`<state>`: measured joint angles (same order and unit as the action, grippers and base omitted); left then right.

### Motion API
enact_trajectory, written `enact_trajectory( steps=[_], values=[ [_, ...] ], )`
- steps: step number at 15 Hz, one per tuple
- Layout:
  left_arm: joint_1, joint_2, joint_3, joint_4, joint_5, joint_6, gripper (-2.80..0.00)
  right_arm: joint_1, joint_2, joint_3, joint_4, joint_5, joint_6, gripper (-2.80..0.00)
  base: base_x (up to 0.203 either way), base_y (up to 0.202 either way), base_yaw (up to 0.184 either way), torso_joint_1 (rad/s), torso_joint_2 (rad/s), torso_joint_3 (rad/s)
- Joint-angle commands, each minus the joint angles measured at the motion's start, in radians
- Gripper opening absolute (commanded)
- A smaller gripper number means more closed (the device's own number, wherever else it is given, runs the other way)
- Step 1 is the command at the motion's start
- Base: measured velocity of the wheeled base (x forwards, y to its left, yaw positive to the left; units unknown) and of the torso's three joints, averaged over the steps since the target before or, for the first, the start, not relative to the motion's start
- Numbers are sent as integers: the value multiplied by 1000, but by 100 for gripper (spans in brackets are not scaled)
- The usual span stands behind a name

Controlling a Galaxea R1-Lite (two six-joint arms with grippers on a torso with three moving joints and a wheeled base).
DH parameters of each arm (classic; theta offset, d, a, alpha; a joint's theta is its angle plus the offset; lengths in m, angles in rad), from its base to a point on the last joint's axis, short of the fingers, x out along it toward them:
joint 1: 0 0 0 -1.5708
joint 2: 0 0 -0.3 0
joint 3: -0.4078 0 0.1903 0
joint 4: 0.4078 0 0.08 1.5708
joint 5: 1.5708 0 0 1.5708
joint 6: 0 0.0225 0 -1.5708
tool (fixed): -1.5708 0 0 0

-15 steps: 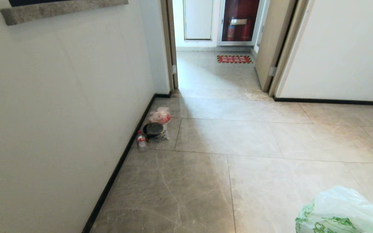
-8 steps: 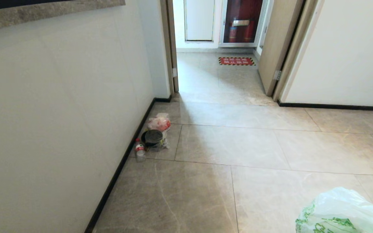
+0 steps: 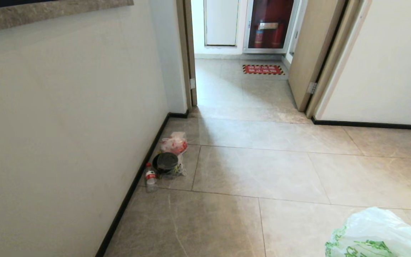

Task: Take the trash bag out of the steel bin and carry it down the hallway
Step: Put the trash bag at the door

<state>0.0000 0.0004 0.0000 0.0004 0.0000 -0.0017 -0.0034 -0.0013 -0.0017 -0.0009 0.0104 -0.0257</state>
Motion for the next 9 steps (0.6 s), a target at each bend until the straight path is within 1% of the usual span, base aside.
enact_trajectory(
  steps=[1,9],
  values=[
    [0,1,0,0,0,0,-280,0,-39,0,-1,0,0,-280,185,0,-1,2,2,0],
    [0,1,0,0,0,0,-280,0,-39,0,-1,0,0,-280,193,0,0,3,2,2]
  ],
)
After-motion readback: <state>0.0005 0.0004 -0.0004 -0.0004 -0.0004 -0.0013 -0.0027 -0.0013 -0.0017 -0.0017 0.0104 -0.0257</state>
